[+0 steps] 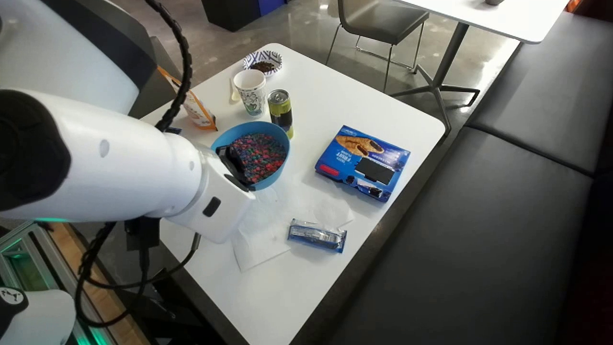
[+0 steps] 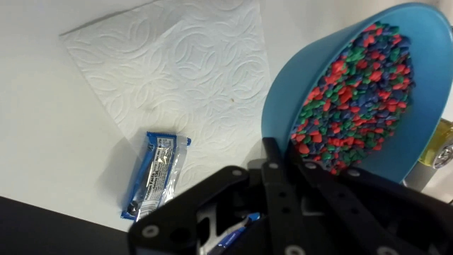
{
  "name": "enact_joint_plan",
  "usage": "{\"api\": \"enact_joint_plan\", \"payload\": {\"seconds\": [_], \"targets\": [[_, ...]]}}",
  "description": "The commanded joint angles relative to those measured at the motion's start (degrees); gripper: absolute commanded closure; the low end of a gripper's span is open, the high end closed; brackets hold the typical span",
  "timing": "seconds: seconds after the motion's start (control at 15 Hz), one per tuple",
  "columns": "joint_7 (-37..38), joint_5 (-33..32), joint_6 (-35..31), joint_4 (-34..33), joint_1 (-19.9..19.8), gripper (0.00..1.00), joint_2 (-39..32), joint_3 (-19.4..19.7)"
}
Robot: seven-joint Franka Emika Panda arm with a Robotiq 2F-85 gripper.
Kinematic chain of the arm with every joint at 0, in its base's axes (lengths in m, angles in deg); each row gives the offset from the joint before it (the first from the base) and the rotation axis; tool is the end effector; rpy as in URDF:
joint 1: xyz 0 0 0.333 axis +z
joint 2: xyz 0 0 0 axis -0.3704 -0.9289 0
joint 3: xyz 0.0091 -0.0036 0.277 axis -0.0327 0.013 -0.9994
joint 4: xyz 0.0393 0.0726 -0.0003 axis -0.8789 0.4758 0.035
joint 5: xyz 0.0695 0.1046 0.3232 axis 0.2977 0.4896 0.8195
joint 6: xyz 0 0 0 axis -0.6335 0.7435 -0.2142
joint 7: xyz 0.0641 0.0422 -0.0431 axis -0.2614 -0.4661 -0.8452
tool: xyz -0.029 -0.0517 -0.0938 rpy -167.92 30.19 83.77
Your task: Move the blue bowl backwards.
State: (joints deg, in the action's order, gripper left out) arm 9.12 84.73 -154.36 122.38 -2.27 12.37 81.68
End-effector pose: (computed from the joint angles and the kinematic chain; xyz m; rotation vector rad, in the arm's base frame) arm 0.3355 -0.1741 0.2813 -2.5840 0.9816 -0.5147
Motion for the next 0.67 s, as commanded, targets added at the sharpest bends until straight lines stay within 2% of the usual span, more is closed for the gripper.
{"api": "enact_joint_plan", "payload": {"seconds": [0.0,0.07,0.33,0.6], "targets": [[6.64,-8.88,7.69,0.7,-2.83,0.99,8.21,0.36],[9.58,-13.53,9.16,0.66,2.41,0.99,9.6,6.67],[16.7,-24.65,17.31,-3.08,4.42,0.99,12.72,12.13],[20.31,-28.69,22.58,-7.27,7.63,0.99,14.98,15.45]]}}
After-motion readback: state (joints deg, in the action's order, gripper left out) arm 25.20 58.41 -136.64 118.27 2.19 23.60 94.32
